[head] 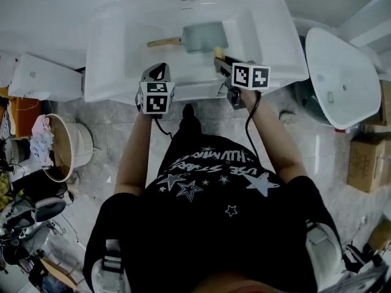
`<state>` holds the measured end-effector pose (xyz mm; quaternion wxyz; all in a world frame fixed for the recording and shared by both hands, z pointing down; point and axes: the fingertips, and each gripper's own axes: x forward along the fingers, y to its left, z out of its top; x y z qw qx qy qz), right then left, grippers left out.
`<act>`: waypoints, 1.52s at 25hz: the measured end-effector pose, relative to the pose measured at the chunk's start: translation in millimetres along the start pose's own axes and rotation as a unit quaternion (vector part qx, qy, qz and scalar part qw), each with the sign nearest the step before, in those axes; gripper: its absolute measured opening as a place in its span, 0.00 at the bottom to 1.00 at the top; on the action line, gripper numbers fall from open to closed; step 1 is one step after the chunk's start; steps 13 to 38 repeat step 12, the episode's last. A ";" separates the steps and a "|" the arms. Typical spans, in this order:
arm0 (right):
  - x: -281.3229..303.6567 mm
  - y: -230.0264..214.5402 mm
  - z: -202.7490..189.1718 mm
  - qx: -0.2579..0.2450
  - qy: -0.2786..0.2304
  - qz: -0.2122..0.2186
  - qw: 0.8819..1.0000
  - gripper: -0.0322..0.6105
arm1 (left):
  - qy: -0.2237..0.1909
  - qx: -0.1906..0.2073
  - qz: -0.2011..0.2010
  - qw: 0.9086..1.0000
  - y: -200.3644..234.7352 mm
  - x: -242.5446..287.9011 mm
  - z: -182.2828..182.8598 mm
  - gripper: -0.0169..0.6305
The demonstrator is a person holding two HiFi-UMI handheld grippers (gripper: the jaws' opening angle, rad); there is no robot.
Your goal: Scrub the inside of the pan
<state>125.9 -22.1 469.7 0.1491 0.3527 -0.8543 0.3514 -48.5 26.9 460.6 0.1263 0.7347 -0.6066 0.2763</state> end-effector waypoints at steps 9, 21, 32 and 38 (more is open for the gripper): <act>-17.0 2.8 -25.4 0.000 0.007 0.001 1.000 0.26 | -0.001 -0.022 0.001 1.000 -14.3 -21.4 -21.9 0.04; -28.2 1.5 -31.4 0.001 0.006 0.002 1.000 0.26 | -0.005 -0.028 0.005 1.000 -22.6 -28.2 -22.1 0.04; -28.2 1.5 -31.4 0.001 0.006 0.002 1.000 0.26 | -0.005 -0.028 0.005 1.000 -22.6 -28.2 -22.1 0.04; -28.2 1.5 -31.4 0.001 0.006 0.002 1.000 0.26 | -0.005 -0.028 0.005 1.000 -22.6 -28.2 -22.1 0.04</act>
